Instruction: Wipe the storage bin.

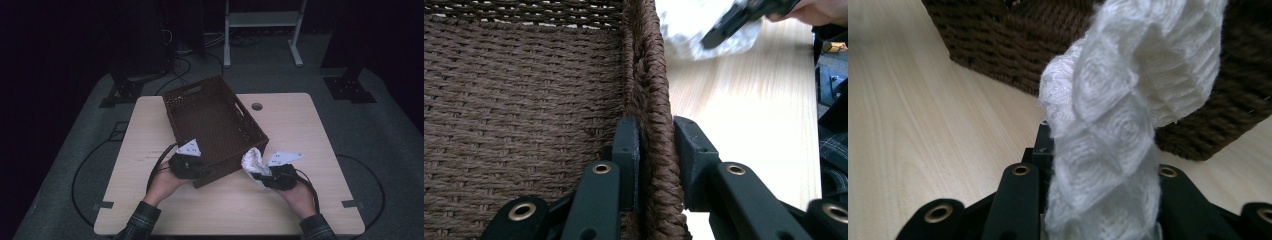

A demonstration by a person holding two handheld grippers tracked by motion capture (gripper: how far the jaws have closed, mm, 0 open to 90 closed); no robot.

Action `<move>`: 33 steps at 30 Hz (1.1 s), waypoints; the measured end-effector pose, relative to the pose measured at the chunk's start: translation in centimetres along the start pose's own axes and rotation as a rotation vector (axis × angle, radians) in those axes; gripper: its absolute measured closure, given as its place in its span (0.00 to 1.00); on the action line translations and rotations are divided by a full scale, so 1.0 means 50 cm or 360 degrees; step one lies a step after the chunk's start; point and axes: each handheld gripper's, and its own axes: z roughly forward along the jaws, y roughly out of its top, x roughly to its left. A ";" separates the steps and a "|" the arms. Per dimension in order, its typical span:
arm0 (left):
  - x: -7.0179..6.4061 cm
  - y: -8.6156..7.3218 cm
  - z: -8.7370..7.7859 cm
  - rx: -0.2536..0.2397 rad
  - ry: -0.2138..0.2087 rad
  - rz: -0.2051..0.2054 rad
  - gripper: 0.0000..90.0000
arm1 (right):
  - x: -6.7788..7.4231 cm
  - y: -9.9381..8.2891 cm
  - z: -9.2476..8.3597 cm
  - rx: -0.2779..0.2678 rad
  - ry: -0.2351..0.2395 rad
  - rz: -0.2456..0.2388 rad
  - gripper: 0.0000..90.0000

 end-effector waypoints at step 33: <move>0.000 0.000 0.000 0.0001 0.0003 0.0003 0.80 | 0.038 0.020 -0.028 -0.0072 0.0021 -0.0084 0.76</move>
